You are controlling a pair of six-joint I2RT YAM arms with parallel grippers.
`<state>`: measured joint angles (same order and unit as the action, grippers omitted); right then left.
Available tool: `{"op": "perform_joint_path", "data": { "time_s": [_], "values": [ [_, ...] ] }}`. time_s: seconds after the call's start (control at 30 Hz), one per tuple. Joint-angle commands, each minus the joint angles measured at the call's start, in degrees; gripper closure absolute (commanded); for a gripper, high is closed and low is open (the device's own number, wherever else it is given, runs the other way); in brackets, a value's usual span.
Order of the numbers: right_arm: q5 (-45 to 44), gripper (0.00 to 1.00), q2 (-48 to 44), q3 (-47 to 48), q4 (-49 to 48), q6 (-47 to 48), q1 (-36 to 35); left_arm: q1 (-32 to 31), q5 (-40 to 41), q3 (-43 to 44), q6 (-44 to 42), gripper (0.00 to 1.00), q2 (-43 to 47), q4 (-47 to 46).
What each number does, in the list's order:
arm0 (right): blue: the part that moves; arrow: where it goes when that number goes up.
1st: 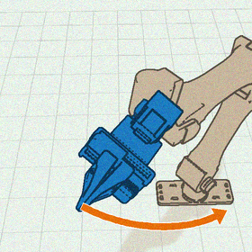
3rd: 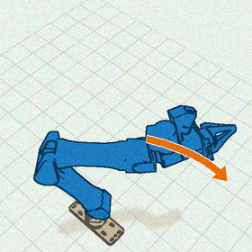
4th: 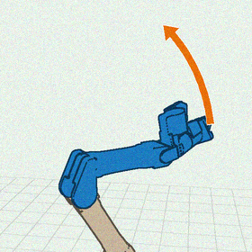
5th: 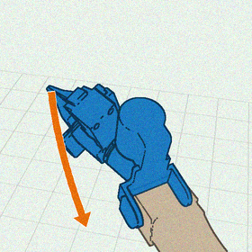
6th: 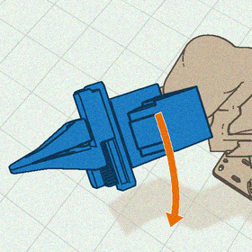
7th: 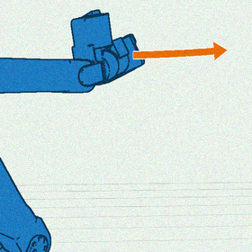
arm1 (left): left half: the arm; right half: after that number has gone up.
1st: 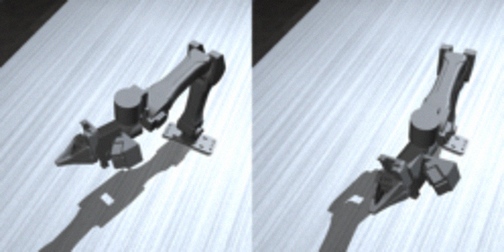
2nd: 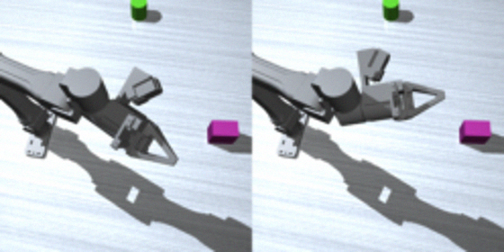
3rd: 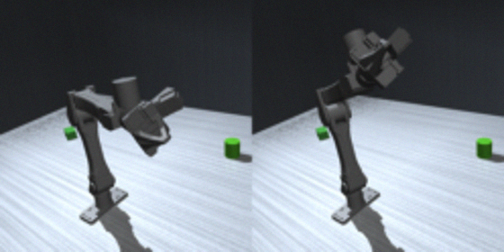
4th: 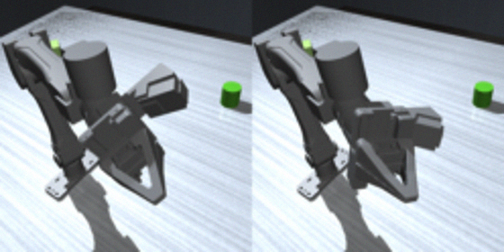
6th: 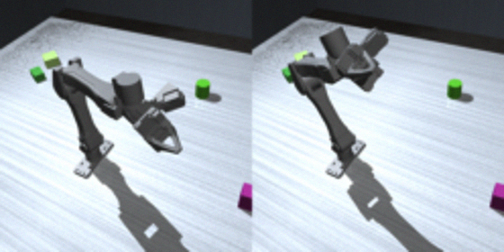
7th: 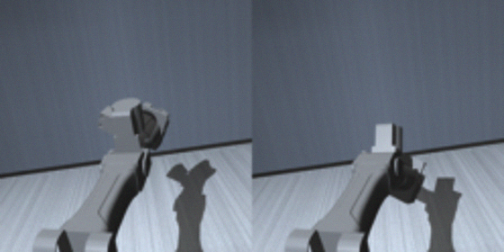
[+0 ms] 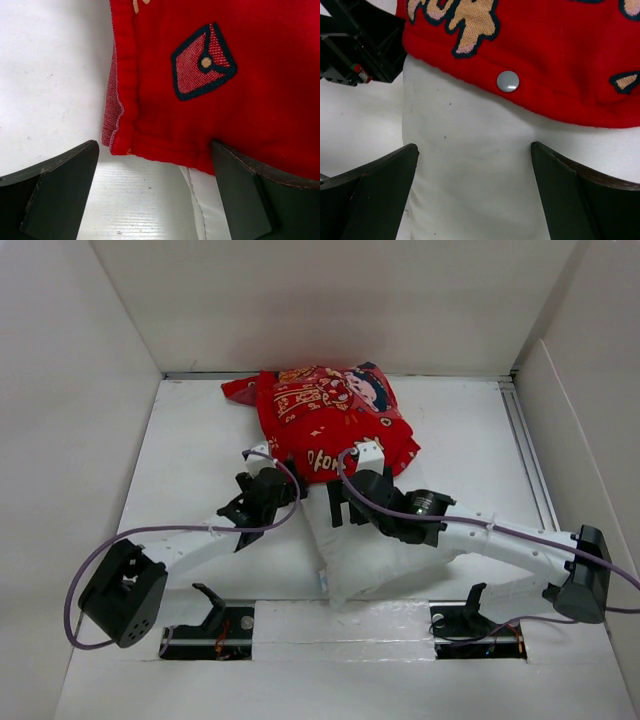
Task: Put the pillow into the pillowcase
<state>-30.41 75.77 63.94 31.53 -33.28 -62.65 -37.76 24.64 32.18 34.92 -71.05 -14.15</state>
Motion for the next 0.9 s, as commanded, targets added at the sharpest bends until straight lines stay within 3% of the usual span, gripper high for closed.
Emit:
{"op": "perform_joint_path", "data": {
  "time_s": [0.0, 0.17, 0.3, 0.53, 0.87],
  "values": [
    [0.62, 0.0, -2.2, 1.1, -3.05, 1.55, 1.13, 0.14, -3.89, -2.11, -0.56, 0.08, 5.88, -1.85],
    [1.67, 0.0, -2.2, 0.48, -3.66, 2.07, 1.66, 0.14, -5.31, -4.23, -0.55, 0.0, 9.79, 3.42],
    [2.2, 0.0, -2.2, -0.05, -3.67, 2.08, 1.66, 0.14, -7.07, -4.24, 0.84, 0.0, 9.17, 5.27],
    [2.2, 0.0, -2.2, 0.48, -3.67, 3.13, 2.18, -0.39, -6.37, 0.68, 2.52, 0.0, 1.62, 10.81],
    [3.96, 0.0, -1.68, -0.04, -4.72, 4.27, 2.18, 0.14, 2.32, 9.37, 0.33, 0.0, -8.04, 6.42]
  ]
}}
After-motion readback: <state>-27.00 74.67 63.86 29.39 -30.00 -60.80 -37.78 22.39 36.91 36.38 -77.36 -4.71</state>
